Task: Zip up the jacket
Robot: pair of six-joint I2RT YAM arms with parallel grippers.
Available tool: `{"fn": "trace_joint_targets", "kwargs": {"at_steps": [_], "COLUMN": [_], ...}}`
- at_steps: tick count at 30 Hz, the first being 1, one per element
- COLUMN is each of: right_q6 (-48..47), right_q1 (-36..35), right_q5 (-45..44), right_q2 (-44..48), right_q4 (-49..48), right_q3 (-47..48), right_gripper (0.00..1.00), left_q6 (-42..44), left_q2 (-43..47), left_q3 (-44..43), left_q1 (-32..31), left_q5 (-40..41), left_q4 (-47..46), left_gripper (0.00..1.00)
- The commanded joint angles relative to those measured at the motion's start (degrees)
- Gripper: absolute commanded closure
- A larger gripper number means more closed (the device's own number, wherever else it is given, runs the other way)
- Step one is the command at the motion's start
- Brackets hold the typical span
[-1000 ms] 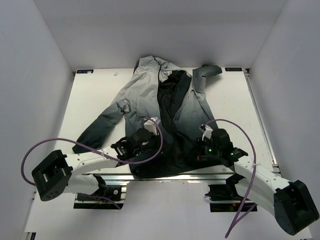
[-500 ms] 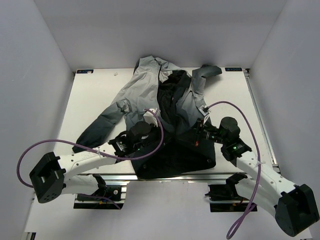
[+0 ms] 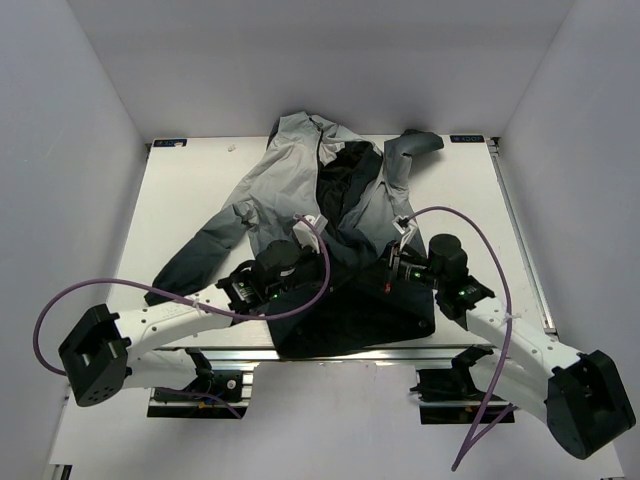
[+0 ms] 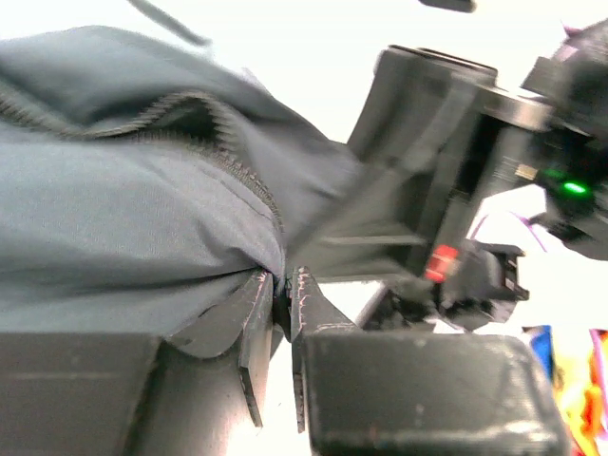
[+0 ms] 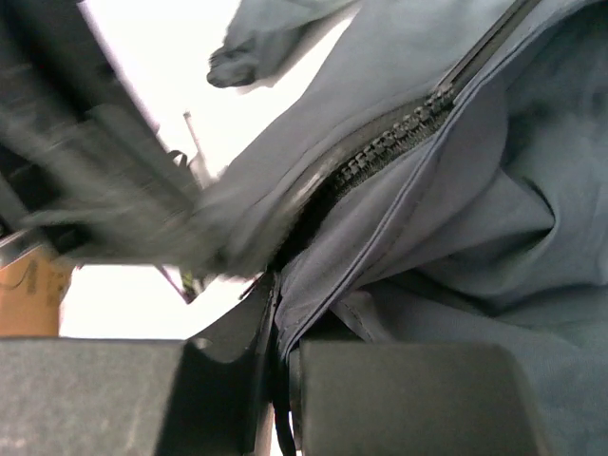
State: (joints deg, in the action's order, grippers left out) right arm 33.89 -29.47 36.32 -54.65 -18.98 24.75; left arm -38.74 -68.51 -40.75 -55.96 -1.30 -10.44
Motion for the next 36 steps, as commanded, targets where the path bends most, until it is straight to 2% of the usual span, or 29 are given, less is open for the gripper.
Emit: {"fn": "trace_joint_targets", "kwargs": {"at_steps": [1, 3, 8, 18, 28, 36], "right_q6": [-1.5, 0.0, 1.8, 1.3, 2.2, 7.6], "right_q1": [-0.2, -0.2, -0.2, -0.2, -0.2, -0.2], "right_q5": [-4.6, -7.6, -9.9, -11.8, -4.7, 1.6], "right_q2": [-1.2, -1.1, 3.6, 13.9, 13.7, 10.7], "right_q4": [-1.9, -3.7, -9.1, -4.8, -8.3, -18.3], "right_q3": [2.2, 1.9, 0.4, -2.7, -3.7, -5.6], "right_gripper": [1.0, 1.0, 1.0, 1.0, 1.0, 1.0], "left_q6": [-0.2, -0.2, 0.0, 2.4, 2.9, 1.3], "left_q2": [1.4, 0.1, 2.1, 11.6, 12.4, 11.2], "left_q3": [0.1, -0.6, 0.2, 1.1, 1.6, 2.4], "left_q1": [-0.5, -1.0, -1.0, -1.1, -1.0, -1.0], "left_q5": [-8.1, -9.3, -6.4, 4.4, 8.6, 7.6], "left_q4": [-5.8, -5.0, -1.4, 4.2, 2.4, -1.5], "left_gripper": [1.0, 1.0, 1.0, 1.0, 1.0, 1.0]}}
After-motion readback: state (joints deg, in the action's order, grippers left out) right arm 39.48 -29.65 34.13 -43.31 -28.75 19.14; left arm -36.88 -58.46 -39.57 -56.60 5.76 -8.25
